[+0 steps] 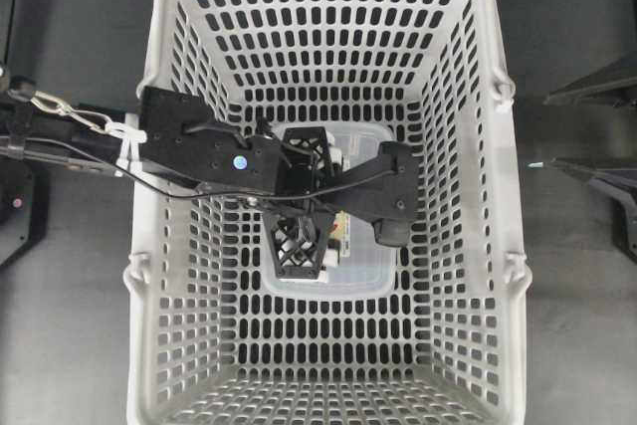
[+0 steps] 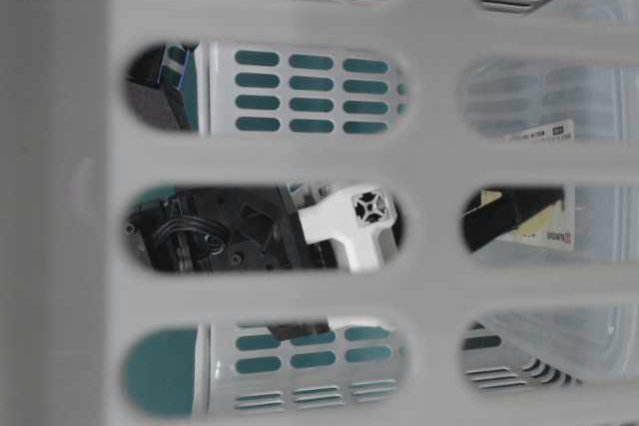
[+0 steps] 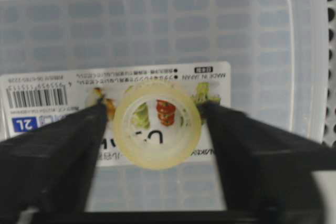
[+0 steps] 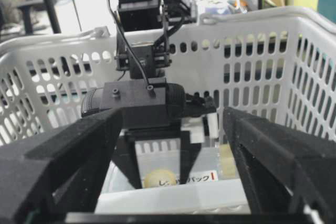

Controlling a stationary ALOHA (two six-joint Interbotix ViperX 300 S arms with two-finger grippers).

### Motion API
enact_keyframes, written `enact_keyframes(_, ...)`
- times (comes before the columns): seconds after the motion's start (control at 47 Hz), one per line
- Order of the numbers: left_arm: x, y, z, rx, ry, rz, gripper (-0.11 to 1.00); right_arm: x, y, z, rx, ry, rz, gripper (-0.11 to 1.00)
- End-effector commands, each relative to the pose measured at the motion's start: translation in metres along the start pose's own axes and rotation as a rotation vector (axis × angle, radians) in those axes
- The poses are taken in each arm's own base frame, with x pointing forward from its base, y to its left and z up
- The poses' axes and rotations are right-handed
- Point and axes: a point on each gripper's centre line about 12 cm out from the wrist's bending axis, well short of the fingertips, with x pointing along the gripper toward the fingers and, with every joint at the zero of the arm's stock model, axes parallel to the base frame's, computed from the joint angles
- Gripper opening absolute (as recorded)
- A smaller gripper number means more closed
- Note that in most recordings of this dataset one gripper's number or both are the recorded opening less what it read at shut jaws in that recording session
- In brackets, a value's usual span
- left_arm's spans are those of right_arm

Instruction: Pick up the cellophane tape from the shopping basket with the left arm.

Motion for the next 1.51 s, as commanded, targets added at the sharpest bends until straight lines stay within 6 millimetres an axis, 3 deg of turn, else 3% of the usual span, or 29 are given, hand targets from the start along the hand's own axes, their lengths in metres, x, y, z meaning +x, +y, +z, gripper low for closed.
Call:
enact_keyframes(0.0, -0.007, -0.002, 0.006, 0.013, -0.028, 0.0, 0.55, 0.001, 0.0, 0.003, 0.003, -0.012, -0.001, 0.75)
enact_keyframes(0.021, -0.008, -0.003, 0.006, 0.014, -0.029, -0.001, 0.5, 0.001, 0.0, 0.003, 0.005, -0.012, -0.001, 0.75)
enact_keyframes(0.191, -0.026, -0.005, 0.017, 0.02, -0.076, -0.003, 0.5, 0.001, 0.0, 0.003, 0.006, -0.012, -0.001, 0.75)
enact_keyframes(0.447, -0.101, 0.0, 0.045, 0.004, -0.128, 0.003, 0.5, 0.001, 0.0, 0.006, 0.006, -0.035, 0.001, 0.75)
enact_keyframes(0.702, -0.158, 0.001, 0.061, -0.012, -0.106, 0.007, 0.5, 0.0, 0.001, 0.01, 0.006, -0.063, 0.004, 0.75)
enact_keyframes(1.488, -0.153, 0.001, 0.051, -0.013, -0.054, 0.008, 0.5, -0.001, 0.001, 0.01, 0.006, -0.067, 0.004, 0.75)
